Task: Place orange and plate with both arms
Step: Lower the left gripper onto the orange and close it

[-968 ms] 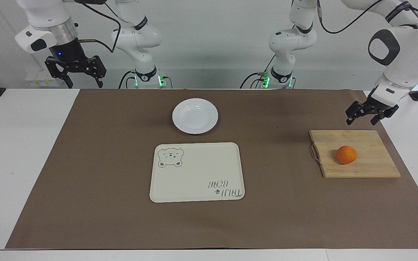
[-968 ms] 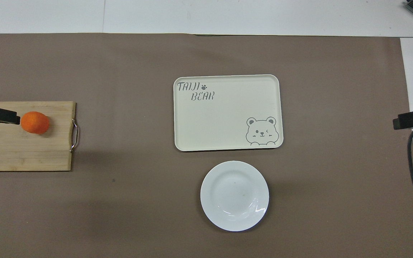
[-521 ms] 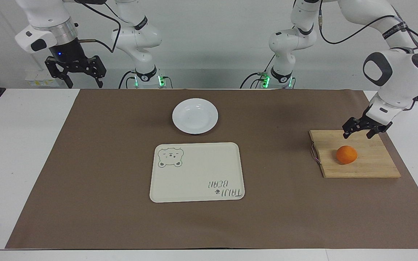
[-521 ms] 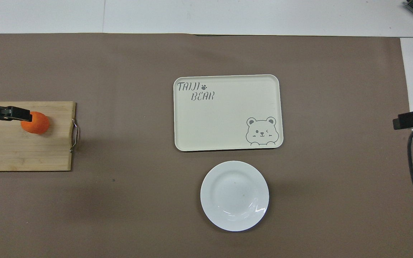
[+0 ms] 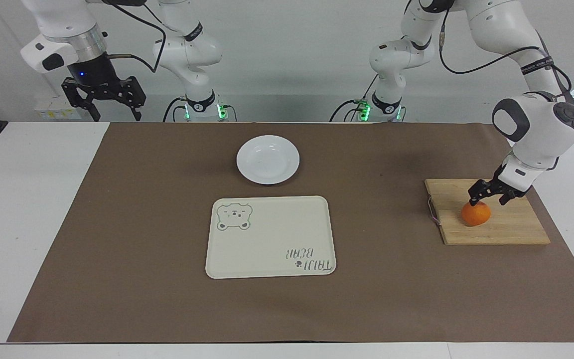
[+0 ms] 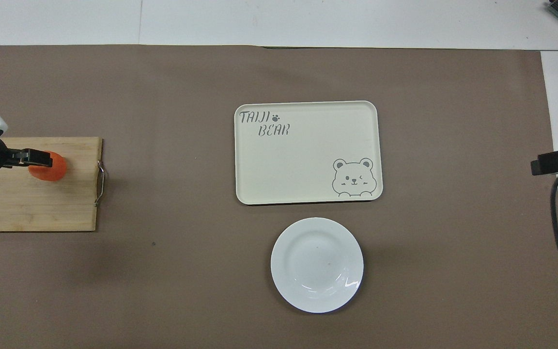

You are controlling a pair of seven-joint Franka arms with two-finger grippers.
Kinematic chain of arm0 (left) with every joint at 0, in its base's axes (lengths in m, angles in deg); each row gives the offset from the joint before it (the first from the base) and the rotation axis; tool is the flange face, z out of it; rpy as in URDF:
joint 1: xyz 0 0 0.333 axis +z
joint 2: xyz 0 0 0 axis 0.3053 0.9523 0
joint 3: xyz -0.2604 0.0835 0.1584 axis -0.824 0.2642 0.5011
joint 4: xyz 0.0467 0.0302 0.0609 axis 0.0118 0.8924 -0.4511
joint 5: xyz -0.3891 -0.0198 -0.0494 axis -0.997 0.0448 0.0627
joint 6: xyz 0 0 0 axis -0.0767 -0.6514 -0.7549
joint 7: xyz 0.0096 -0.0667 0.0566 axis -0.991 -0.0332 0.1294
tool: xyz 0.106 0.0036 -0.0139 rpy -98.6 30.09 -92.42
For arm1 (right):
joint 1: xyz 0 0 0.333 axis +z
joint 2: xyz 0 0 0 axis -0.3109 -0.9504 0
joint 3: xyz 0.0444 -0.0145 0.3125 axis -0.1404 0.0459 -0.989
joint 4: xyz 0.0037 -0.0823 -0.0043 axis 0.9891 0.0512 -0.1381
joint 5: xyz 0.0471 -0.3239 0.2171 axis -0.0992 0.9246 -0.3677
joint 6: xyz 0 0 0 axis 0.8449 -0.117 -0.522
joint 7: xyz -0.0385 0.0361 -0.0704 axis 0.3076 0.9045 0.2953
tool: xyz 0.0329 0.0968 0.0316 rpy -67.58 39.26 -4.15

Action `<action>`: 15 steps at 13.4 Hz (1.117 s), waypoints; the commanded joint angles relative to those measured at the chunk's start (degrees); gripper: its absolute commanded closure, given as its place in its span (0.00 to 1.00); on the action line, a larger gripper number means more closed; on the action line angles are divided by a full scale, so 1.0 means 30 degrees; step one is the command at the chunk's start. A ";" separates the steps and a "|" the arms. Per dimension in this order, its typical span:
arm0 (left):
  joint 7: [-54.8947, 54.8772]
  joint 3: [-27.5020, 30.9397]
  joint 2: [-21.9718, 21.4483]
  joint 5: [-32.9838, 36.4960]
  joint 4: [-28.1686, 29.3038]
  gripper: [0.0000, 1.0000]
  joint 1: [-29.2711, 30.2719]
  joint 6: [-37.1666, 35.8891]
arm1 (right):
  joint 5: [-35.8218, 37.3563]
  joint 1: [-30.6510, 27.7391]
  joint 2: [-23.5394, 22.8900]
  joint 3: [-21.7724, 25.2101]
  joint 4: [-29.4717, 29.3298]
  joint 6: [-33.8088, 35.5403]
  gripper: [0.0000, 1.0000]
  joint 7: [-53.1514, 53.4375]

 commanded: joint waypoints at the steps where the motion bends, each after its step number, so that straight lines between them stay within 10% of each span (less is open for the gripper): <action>1: -0.0040 -0.0157 0.0287 0.0257 0.1043 0.00 0.0214 0.1737 | 0.0038 -0.0154 0.0232 -0.0094 0.0159 0.0181 0.00 -0.0416; 7: 0.0193 -0.0187 0.0931 0.0257 0.1663 0.00 0.0069 0.2798 | 0.0068 -0.0154 0.0232 -0.0094 0.0159 0.0181 0.00 -0.0445; 8: 0.0542 -0.0187 0.0932 0.0257 0.1663 0.53 -0.0019 0.2798 | 0.0068 -0.0154 0.0232 -0.0094 0.0159 0.0181 0.00 -0.0445; 10: 0.0838 -0.0187 0.0932 0.0257 0.1430 1.00 -0.0195 0.2653 | 0.0039 -0.0154 0.0232 -0.0094 0.0159 0.0181 0.00 -0.0416; 15: 0.1014 -0.0216 0.0435 0.0257 -0.0266 1.00 -0.0810 0.0461 | 0.0067 -0.0154 0.0232 -0.0094 0.0159 0.0181 0.00 -0.0445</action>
